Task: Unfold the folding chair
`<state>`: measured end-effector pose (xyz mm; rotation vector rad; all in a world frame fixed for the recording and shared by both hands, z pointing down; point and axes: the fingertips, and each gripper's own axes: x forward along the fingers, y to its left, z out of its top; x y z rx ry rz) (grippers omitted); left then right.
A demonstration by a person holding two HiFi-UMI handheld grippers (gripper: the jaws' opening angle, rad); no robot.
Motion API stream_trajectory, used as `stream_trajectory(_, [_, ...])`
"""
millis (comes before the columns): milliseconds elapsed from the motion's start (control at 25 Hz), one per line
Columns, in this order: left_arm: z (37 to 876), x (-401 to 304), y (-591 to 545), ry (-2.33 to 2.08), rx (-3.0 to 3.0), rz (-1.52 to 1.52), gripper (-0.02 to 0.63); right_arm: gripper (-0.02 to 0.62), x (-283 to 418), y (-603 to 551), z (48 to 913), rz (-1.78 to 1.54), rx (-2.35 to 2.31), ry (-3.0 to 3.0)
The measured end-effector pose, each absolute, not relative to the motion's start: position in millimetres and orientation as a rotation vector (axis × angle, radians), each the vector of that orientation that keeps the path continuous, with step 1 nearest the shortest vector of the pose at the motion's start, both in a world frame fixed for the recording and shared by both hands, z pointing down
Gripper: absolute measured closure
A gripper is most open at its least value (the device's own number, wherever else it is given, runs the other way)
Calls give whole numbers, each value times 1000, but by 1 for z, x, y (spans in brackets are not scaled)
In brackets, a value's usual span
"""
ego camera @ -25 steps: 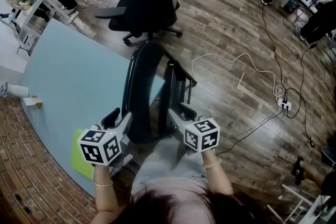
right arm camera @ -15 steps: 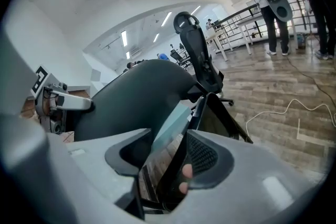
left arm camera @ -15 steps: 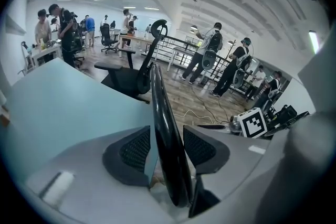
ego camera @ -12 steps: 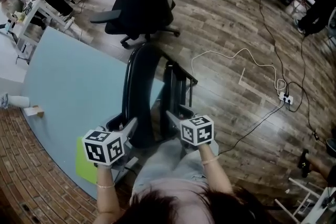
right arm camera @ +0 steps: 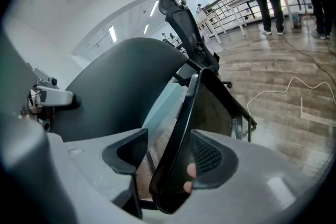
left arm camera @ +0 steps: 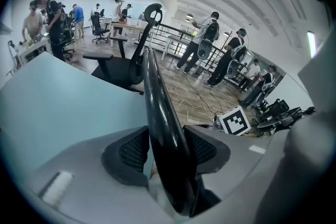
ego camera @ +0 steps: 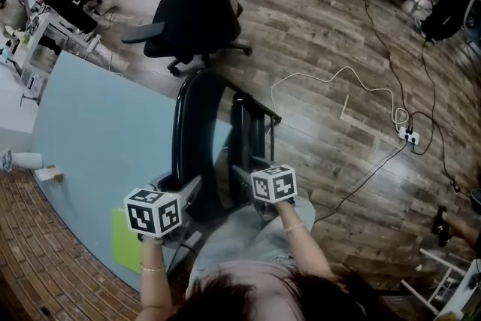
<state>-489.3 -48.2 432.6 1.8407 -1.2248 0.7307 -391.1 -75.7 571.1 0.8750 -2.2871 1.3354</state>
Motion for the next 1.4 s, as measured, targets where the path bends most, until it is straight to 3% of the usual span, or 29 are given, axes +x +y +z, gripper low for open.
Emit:
stream_trajectory(600, [452, -479, -47, -1149, 1820, 787, 402, 344, -410, -80, 612, 1431, 814, -2191])
stream_trajectory(760, [452, -476, -46, -1134, 1836, 801, 462, 344, -415, -83, 617, 1465, 804, -2177])
stream_trajectory(1080, [453, -476, -46, -1171, 1824, 851, 486, 346, -423, -89, 629, 1518, 782, -2136])
stream_trajectory(1320, [453, -477, -46, -1202, 1813, 889, 503, 457, -426, -90, 629, 1489, 793, -2124])
stream_trajectory(1400, [453, -477, -46, -1213, 1808, 881, 508, 464, -426, -90, 627, 1467, 789, -2133])
